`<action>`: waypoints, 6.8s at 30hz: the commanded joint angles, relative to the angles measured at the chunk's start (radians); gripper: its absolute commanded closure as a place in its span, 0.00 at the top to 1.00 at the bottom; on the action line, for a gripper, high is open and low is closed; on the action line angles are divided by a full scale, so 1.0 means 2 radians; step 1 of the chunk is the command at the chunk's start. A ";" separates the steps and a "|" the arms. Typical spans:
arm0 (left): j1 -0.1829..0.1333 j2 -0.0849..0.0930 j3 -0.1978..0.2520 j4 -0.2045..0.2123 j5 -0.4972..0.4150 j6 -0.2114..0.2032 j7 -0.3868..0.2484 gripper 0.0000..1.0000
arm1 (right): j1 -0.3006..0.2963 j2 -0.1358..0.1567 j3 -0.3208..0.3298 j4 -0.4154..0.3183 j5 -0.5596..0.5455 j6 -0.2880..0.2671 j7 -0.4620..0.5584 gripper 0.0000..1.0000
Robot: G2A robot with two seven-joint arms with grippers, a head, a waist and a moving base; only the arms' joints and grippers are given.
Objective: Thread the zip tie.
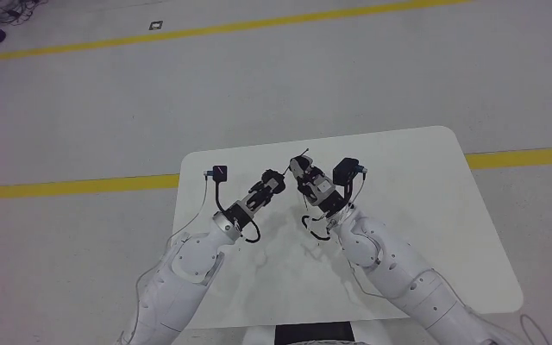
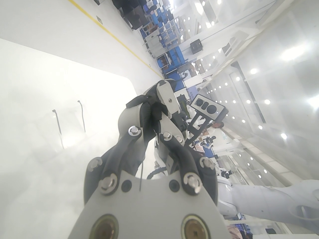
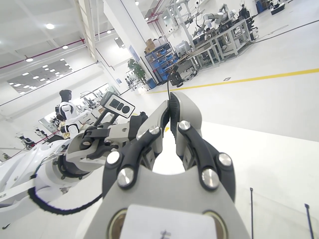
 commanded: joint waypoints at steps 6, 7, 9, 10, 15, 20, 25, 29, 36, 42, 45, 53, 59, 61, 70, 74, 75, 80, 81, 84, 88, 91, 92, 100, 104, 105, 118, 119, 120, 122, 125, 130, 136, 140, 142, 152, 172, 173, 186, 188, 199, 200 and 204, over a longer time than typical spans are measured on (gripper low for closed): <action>-0.002 0.000 0.001 0.001 0.000 0.000 -0.002 0.00 | 0.005 0.005 -0.007 0.000 -0.001 0.000 -0.006 0.00; -0.002 0.000 0.002 0.001 0.000 0.000 -0.002 0.00 | 0.006 0.005 -0.008 0.000 -0.001 0.000 -0.006 0.00; -0.002 -0.001 0.002 0.002 0.001 0.000 -0.002 0.00 | 0.007 0.007 -0.011 -0.001 -0.004 0.000 -0.007 0.00; -0.002 -0.001 0.003 0.002 0.001 0.000 -0.003 0.00 | 0.008 0.007 -0.013 -0.002 -0.006 0.000 -0.008 0.00; -0.003 -0.001 0.004 0.003 0.002 0.000 -0.003 0.00 | 0.012 0.011 -0.021 -0.003 -0.010 0.000 -0.010 0.00; -0.003 -0.001 0.003 0.004 0.002 -0.002 -0.002 0.00 | 0.014 0.013 -0.024 0.000 -0.007 0.000 -0.014 0.00; -0.002 -0.001 0.001 0.003 0.002 -0.002 -0.001 0.00 | 0.014 0.012 -0.021 0.005 0.000 0.000 -0.017 0.00; -0.001 -0.001 -0.001 0.004 0.002 -0.001 -0.001 0.00 | 0.013 0.011 -0.018 0.005 -0.002 0.000 -0.021 0.00; -0.001 -0.001 -0.002 0.005 0.003 0.001 0.002 0.00 | 0.005 0.013 -0.007 -0.007 -0.008 0.000 -0.023 0.00; -0.002 -0.001 -0.002 0.006 0.007 0.002 0.003 0.00 | -0.002 0.014 -0.002 -0.018 -0.010 0.000 -0.017 0.00; -0.002 -0.001 -0.002 0.006 0.007 0.002 0.003 0.00 | -0.002 0.014 -0.002 -0.018 -0.009 0.000 -0.015 0.00; -0.002 -0.001 -0.002 0.006 0.007 0.002 0.003 0.00 | -0.002 0.014 -0.002 -0.018 -0.009 0.000 -0.015 0.00; -0.002 -0.001 -0.002 0.006 0.007 0.002 0.003 0.00 | -0.002 0.014 -0.002 -0.018 -0.009 0.000 -0.015 0.00; -0.002 -0.001 -0.002 0.006 0.007 0.002 0.003 0.00 | -0.002 0.014 -0.002 -0.018 -0.009 0.000 -0.015 0.00; -0.002 -0.001 -0.002 0.006 0.007 0.002 0.003 0.00 | -0.002 0.014 -0.002 -0.018 -0.009 0.000 -0.015 0.00; -0.002 -0.001 -0.002 0.006 0.007 0.002 0.003 0.00 | -0.002 0.014 -0.002 -0.018 -0.009 0.000 -0.015 0.00; -0.002 -0.001 -0.002 0.006 0.007 0.002 0.003 0.00 | -0.002 0.014 -0.002 -0.018 -0.009 0.000 -0.015 0.00; -0.002 -0.001 -0.002 0.006 0.007 0.002 0.003 0.00 | -0.002 0.014 -0.002 -0.018 -0.009 0.000 -0.015 0.00; -0.002 -0.001 -0.002 0.006 0.007 0.002 0.003 0.00 | -0.002 0.014 -0.002 -0.018 -0.009 0.000 -0.015 0.00; -0.002 -0.001 -0.002 0.006 0.007 0.002 0.003 0.00 | -0.002 0.014 -0.002 -0.018 -0.009 0.000 -0.015 0.00; -0.002 -0.001 -0.002 0.006 0.007 0.002 0.003 0.00 | -0.002 0.014 -0.002 -0.018 -0.009 0.000 -0.015 0.00; -0.002 -0.001 -0.002 0.006 0.007 0.002 0.003 0.00 | -0.002 0.014 -0.002 -0.018 -0.009 0.000 -0.015 0.00; -0.002 -0.001 -0.002 0.006 0.007 0.002 0.003 0.00 | -0.002 0.014 -0.002 -0.018 -0.009 0.000 -0.015 0.00; 0.015 -0.002 -0.004 -0.003 0.018 0.003 0.033 0.00 | -0.002 0.014 -0.002 -0.018 -0.009 0.000 -0.015 0.00; 0.027 -0.001 -0.009 -0.013 0.025 -0.001 0.042 0.00 | -0.002 0.014 -0.002 -0.018 -0.009 0.000 -0.015 0.00; 0.029 -0.001 -0.010 -0.016 0.026 -0.003 0.045 0.00 | -0.002 0.014 -0.002 -0.018 -0.009 0.000 -0.015 0.00; 0.025 -0.002 -0.005 -0.039 0.047 -0.005 0.068 0.00 | -0.002 0.014 -0.002 -0.018 -0.009 0.000 -0.015 0.00; 0.025 -0.002 -0.005 -0.039 0.047 -0.005 0.068 0.00 | -0.002 0.014 -0.002 -0.018 -0.009 0.000 -0.015 0.00; 0.025 -0.002 -0.005 -0.039 0.047 -0.005 0.068 0.00 | -0.002 0.014 -0.002 -0.018 -0.009 0.000 -0.015 0.00; 0.025 -0.002 -0.005 -0.039 0.047 -0.005 0.068 0.00 | -0.002 0.014 -0.002 -0.018 -0.009 0.000 -0.015 0.00; 0.025 -0.002 -0.005 -0.039 0.047 -0.005 0.068 0.00 | -0.002 0.014 -0.002 -0.018 -0.009 0.000 -0.015 0.00; 0.025 -0.002 -0.005 -0.039 0.047 -0.005 0.068 0.00 | -0.002 0.014 -0.002 -0.018 -0.009 0.000 -0.015 0.00; 0.025 -0.002 -0.005 -0.039 0.047 -0.005 0.068 0.00 | -0.002 0.014 -0.002 -0.018 -0.009 0.000 -0.015 0.00; 0.025 -0.002 -0.005 -0.039 0.047 -0.005 0.068 0.00 | -0.002 0.014 -0.002 -0.018 -0.009 0.000 -0.015 0.00; 0.025 -0.002 -0.005 -0.039 0.047 -0.005 0.068 0.00 | -0.002 0.014 -0.002 -0.018 -0.009 0.000 -0.015 0.00; 0.025 -0.002 -0.005 -0.039 0.047 -0.005 0.068 0.00 | -0.002 0.014 -0.002 -0.018 -0.009 0.000 -0.015 0.00; 0.025 -0.002 -0.005 -0.039 0.047 -0.005 0.068 0.00 | -0.049 0.018 0.025 -0.074 -0.036 0.007 -0.043 0.00; 0.025 -0.002 -0.005 -0.039 0.047 -0.005 0.068 0.00 | -0.053 0.018 0.027 -0.078 -0.037 0.005 -0.047 0.00; 0.025 -0.002 -0.005 -0.039 0.047 -0.005 0.068 0.00 | -0.062 0.006 0.011 -0.084 -0.041 0.041 -0.079 0.00; 0.025 -0.002 -0.005 -0.039 0.047 -0.005 0.068 0.00 | -0.057 0.001 0.003 -0.081 -0.038 0.052 -0.082 0.00; 0.025 -0.002 -0.005 -0.039 0.047 -0.005 0.068 0.00 | -0.037 -0.019 -0.025 -0.065 -0.036 0.109 -0.086 0.00; 0.025 -0.002 -0.005 -0.039 0.047 -0.005 0.068 0.00 | -0.038 -0.020 -0.025 -0.066 -0.035 0.114 -0.085 0.00; 0.025 -0.002 -0.005 -0.039 0.047 -0.005 0.068 0.00 | -0.042 -0.022 -0.024 -0.069 -0.032 0.129 -0.079 0.00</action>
